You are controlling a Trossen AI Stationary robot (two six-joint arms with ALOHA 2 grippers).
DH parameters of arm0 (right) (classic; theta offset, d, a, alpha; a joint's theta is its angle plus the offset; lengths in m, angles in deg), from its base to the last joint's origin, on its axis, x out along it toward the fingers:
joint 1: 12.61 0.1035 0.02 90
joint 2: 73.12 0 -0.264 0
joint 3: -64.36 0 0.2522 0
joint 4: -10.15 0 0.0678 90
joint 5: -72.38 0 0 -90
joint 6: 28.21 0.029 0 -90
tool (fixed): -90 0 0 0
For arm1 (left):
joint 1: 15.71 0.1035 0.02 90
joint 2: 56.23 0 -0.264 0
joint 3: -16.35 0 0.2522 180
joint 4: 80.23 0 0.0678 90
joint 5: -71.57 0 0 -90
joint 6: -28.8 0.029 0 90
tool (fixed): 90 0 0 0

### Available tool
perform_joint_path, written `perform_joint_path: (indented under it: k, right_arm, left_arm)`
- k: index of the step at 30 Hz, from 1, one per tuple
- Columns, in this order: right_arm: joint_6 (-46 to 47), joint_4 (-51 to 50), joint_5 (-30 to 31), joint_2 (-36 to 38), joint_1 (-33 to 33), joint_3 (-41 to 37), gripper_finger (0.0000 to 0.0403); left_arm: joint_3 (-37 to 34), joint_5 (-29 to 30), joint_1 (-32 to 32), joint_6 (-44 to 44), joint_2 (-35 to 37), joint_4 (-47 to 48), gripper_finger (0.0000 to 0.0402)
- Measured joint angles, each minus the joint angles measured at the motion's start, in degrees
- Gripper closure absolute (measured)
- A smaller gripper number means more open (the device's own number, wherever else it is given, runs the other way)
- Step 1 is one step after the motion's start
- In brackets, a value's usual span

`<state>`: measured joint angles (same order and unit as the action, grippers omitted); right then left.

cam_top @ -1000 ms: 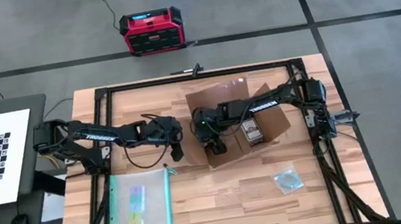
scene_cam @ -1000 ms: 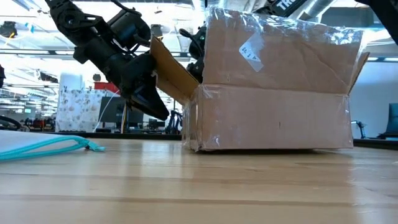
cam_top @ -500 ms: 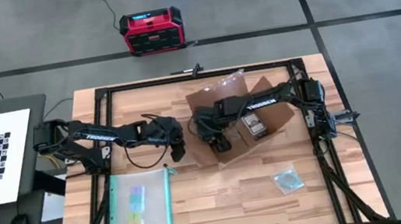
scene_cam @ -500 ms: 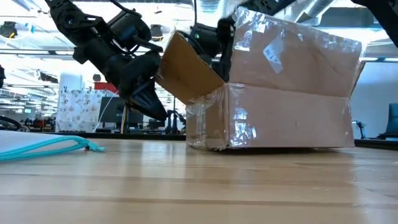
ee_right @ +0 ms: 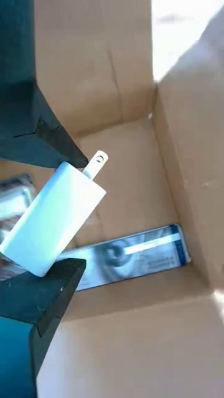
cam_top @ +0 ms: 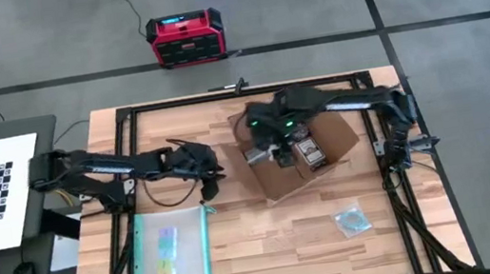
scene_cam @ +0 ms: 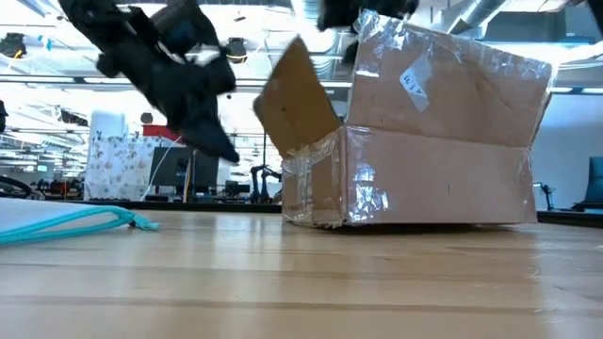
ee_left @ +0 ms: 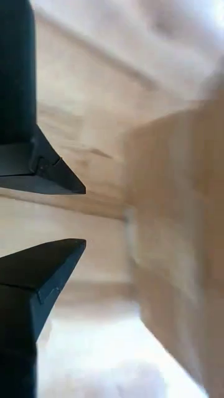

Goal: Unpack boxes
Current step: Remove the white charger adapter from the cardboard box

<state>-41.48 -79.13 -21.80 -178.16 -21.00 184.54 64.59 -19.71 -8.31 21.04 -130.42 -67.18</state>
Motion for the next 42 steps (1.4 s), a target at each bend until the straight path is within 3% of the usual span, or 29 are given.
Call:
perform_joint_path:
  k: [6, 12, 17, 20, 26, 32, 42]
  right_arm:
    - [11.69, -0.98, 3.00, 14.69, 2.32, -4.08, 0.0186]
    - [25.51, 1.09, 7.82, 27.94, 7.41, -14.36, 0.0186]
    - [33.82, 7.48, 12.04, 36.09, 12.83, -27.03, 0.0186]
    - [36.37, 16.16, 12.47, 39.99, 15.00, -35.40, 0.0186]
    - [40.04, 30.40, 12.44, 43.20, 18.87, -49.26, 0.0186]
    - [46.51, 31.46, 12.35, 43.31, 25.06, -54.43, 0.0186]
    - [53.86, 28.96, 14.80, 44.81, 32.61, -54.65, 0.0186]
  left_arm:
    - [-2.30, 0.07, 0.08, 2.18, 18.46, 1.34, 0.0293]
    - [-9.34, 0.70, 0.28, 0.67, 35.84, 2.91, 0.0293]
    - [-13.95, 2.03, 0.28, -10.43, 44.72, 3.23, 0.0293]
    - [-16.56, 2.17, -0.12, -9.02, 47.91, 3.43, 0.0293]
    - [-25.93, 2.16, -0.49, -7.21, 54.13, -4.41, 0.0293]
    - [-30.88, 1.56, -0.49, -7.61, 62.45, -5.57, 0.0293]
    - [-30.59, 0.72, -0.49, -7.70, 73.89, 8.50, 0.0293]
